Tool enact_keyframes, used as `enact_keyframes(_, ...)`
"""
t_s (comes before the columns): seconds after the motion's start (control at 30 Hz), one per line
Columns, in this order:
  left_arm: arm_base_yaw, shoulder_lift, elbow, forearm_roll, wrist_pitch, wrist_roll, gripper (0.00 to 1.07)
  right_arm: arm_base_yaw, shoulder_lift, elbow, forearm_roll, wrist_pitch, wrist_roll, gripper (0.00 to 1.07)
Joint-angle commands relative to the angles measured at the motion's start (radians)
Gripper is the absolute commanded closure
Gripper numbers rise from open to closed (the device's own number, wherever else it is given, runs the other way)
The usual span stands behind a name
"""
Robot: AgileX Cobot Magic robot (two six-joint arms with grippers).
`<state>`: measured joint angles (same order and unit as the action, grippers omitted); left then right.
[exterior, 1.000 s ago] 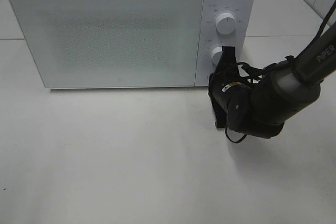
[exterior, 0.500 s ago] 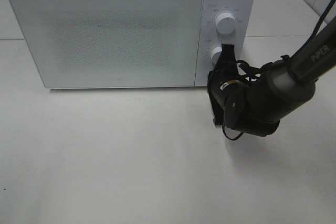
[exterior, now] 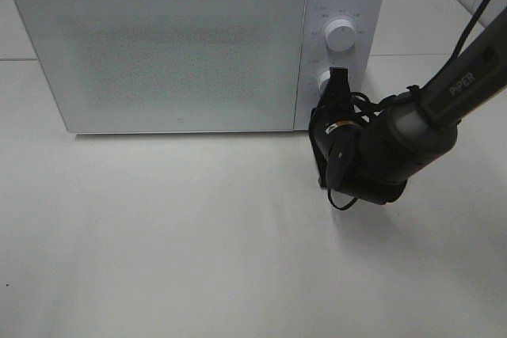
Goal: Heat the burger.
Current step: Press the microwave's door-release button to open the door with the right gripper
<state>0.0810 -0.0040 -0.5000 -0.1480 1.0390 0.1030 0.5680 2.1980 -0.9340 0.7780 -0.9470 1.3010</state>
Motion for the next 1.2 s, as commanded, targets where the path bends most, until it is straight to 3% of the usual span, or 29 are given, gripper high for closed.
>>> enact_keyframes(0.03,0.001,-0.021,0.004,-0.01,-0.001,-0.004,0.07,-0.045,0.012,-0.083,-0.092,-0.145,-0.013,1.07)
enact_keyframes(0.17,0.001,-0.021,0.004,-0.01,-0.001,-0.004,0.07,-0.065,0.017,-0.127,-0.109,-0.153,-0.017,1.07)
enact_keyframes(0.7,0.001,-0.021,0.004,-0.01,-0.001,-0.004,0.07,-0.064,0.013,-0.125,-0.138,-0.11,-0.016,1.07)
enact_keyframes(1.2,0.001,-0.021,0.004,-0.01,-0.001,-0.004,0.07,-0.046,-0.079,-0.007,-0.119,0.105,-0.005,1.07)
